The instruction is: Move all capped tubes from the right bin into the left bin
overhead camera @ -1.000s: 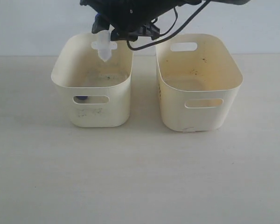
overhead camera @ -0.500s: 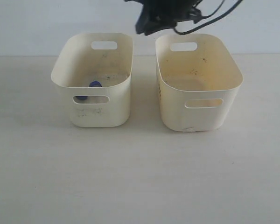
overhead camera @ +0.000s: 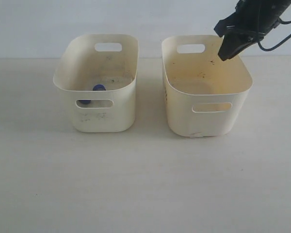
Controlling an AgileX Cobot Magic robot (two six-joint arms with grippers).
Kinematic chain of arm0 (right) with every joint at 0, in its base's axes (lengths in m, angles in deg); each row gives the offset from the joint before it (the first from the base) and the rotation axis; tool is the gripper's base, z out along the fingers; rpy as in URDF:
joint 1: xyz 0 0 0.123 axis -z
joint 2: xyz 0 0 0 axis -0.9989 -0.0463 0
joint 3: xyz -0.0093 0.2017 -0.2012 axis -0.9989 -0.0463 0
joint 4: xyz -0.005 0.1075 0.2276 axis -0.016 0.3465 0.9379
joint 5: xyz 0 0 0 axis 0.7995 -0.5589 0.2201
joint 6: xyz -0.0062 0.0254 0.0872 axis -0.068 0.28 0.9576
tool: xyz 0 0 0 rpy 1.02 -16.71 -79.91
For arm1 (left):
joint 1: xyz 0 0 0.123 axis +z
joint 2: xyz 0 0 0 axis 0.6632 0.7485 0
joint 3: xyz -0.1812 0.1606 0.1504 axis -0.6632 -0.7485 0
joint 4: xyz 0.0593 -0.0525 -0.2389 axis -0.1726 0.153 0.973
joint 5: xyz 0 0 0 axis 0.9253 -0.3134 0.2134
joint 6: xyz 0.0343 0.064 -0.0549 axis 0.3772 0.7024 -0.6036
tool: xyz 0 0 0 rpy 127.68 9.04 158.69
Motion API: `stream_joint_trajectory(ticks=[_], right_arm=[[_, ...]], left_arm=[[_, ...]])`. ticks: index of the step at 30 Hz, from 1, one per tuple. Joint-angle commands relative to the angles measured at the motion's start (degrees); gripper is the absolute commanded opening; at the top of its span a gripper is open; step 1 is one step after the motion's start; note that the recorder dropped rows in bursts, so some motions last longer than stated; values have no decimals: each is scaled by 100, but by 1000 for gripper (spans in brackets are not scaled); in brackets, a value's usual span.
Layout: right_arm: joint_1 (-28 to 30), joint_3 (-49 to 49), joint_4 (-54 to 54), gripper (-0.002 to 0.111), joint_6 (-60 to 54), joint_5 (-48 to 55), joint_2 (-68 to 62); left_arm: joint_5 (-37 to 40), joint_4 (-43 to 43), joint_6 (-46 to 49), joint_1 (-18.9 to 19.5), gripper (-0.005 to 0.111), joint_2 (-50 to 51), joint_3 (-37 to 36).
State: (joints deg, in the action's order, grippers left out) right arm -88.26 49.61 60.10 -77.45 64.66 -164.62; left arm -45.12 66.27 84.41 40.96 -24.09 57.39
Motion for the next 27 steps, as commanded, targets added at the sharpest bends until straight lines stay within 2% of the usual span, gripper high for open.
stream_joint_trajectory(ticks=[1, 6, 10, 12, 16, 17, 21, 24, 27], right_arm=[[30, 16, -45, 18, -249, 33, -62], [30, 16, 100, 18, -136, 33, -75], [30, 16, 35, 19, 776, -379, -36], [30, 16, -21, 29, 1030, -604, 13], [30, 16, -277, 63, 1227, -1030, 165], [30, 16, -450, 67, 1419, -1109, 195], [30, 16, -1304, 58, 2516, -696, 178], [30, 4, -1330, 55, 2646, -162, 76], [30, -150, -1343, 56, 2770, -154, 53]], left_arm=[[-26, 36, -54, 2, 4, 3, 21], [-26, 36, -54, 2, 4, 3, 21], [-26, 36, -54, 2, 4, 3, 21], [-26, 36, -54, 2, 4, 3, 21], [-26, 36, -54, 2, 4, 3, 21], [-26, 36, -54, 2, 4, 3, 21], [-26, 36, -54, 2, 4, 3, 21], [-26, 36, -54, 2, 4, 3, 21], [-26, 36, -54, 2, 4, 3, 21]])
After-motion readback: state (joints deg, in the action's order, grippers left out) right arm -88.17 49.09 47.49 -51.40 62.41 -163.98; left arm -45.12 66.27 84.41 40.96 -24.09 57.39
